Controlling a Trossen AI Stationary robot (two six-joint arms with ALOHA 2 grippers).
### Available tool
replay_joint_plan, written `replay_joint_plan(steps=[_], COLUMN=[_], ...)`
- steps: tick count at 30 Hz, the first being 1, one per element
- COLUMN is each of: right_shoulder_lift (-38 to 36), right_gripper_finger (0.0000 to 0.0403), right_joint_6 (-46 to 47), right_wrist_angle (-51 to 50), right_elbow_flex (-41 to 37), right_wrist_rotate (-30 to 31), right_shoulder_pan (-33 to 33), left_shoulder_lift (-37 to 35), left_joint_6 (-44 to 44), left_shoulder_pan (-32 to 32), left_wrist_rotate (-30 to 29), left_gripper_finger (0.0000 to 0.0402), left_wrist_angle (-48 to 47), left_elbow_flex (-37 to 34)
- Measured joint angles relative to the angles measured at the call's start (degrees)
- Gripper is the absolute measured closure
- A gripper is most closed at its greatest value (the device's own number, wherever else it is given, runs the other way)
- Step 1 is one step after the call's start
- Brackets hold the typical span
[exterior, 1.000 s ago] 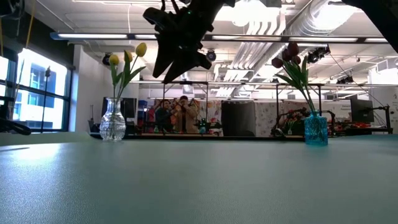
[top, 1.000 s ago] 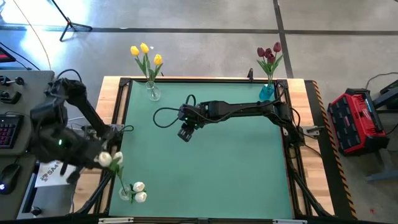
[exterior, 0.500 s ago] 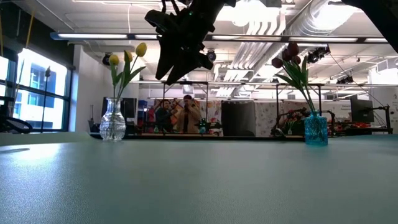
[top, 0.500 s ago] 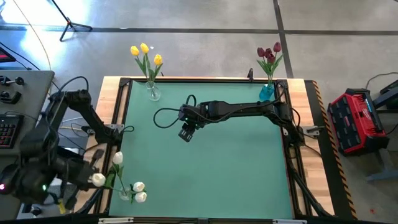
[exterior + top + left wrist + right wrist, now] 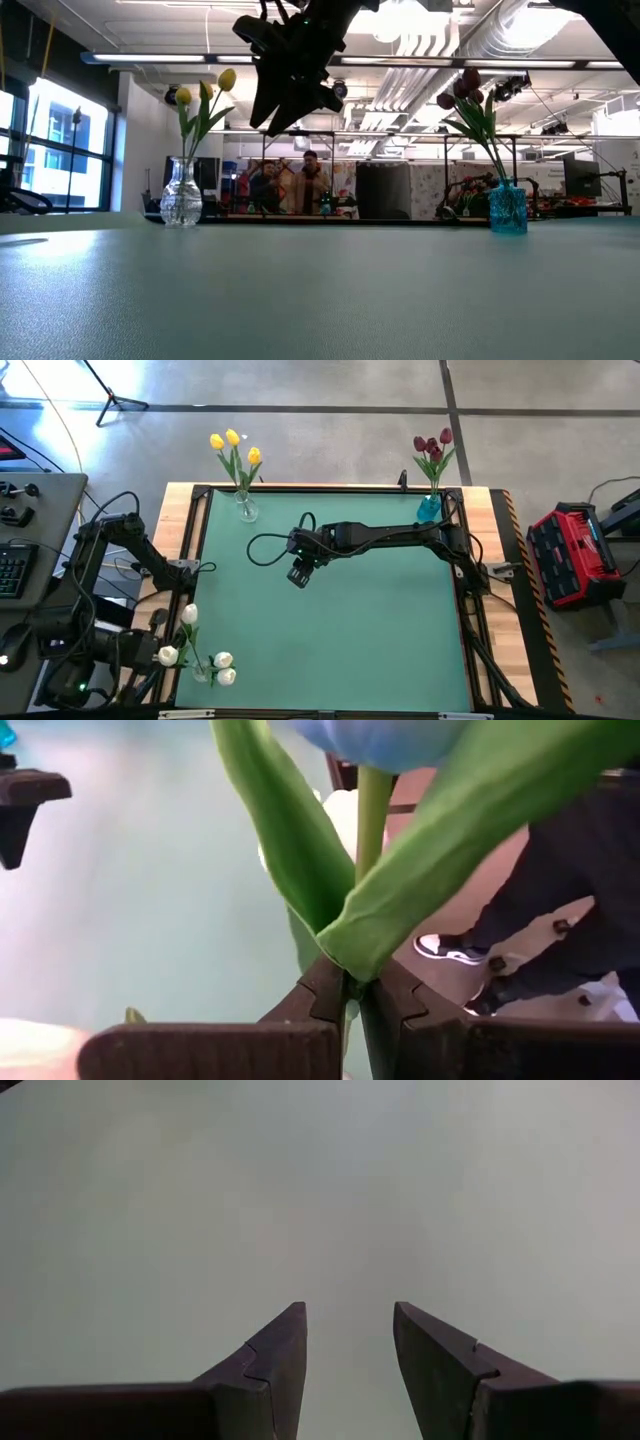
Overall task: Sort flowers into vase by color
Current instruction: Put the white tulip into the bottom transparent vase, then return to Home Position
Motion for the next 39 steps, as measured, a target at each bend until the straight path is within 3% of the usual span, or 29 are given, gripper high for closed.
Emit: replay_joint_plan(steps=[11, 27, 35, 39], right_shoulder_lift=[0.00, 0.00, -0.03, -1.78], right_gripper_finger=[0.0263, 0.0263, 0.0263, 0.0263], right_joint_6=[1.05, 0.87, 0.89, 0.46], right_wrist_angle=[-0.02, -0.50, -0.12, 4.72], right_elbow_flex=[0.00, 0.00, -0.02, -0.11], right_wrist_rotate=[-0.14, -0.12, -0.14, -0.51], right_shoulder_pan=[0.61, 0.86, 0.86, 1.25], left_shoulder_lift=[0.43, 0.36, -4.52, -7.90], left_joint_6=[-4.75, -12.42, -24.98, -28.11], left_shoulder_pan=[0.00, 0.00, 0.00, -0.42], left_wrist_rotate=[0.49, 1.12, 2.40, 0.95], left_gripper_finger=[0.0389, 0.0295, 0.0275, 0.0275], left_wrist_angle=[-3.76, -5.97, -8.69, -9.64], left_elbow_flex=[-0.05, -0.09, -0.17, -0.17])
